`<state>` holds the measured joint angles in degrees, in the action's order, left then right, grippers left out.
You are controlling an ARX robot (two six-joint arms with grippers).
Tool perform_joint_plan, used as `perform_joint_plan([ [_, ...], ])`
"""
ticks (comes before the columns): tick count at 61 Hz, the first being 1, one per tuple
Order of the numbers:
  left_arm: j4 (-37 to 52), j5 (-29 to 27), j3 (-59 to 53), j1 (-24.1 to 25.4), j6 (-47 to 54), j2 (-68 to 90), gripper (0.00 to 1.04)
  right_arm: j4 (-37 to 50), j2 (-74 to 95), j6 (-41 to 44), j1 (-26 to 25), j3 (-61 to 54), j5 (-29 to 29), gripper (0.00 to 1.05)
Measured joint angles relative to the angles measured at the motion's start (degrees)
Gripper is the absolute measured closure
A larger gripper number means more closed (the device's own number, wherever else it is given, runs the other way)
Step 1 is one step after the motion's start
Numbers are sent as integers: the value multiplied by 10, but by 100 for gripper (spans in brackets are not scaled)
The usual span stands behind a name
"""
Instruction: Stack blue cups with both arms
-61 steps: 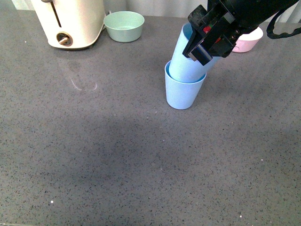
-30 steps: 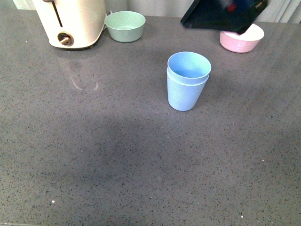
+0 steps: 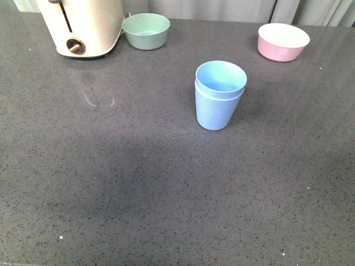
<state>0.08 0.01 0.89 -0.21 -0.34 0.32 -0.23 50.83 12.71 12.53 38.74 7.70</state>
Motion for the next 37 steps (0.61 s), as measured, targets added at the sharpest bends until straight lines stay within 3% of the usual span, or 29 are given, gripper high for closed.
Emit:
perform_joint_plan([
  [5, 0, 0, 0, 0, 0, 0, 9, 142, -24, -60, 1, -83, -144, 32],
  [8, 0, -1, 0, 0, 0, 0, 9, 189, -41, -86, -7, -122, -180, 41],
  [18, 0, 0, 0, 0, 0, 0, 9, 230, -107, -116, -41, -217, -157, 78],
  [27, 0, 0, 0, 0, 0, 0, 9, 234, -140, -119, -59, -258, -138, 102],
  [37, 0, 0, 0, 0, 0, 0, 9, 229, -193, -121, -117, -303, -82, 103],
])
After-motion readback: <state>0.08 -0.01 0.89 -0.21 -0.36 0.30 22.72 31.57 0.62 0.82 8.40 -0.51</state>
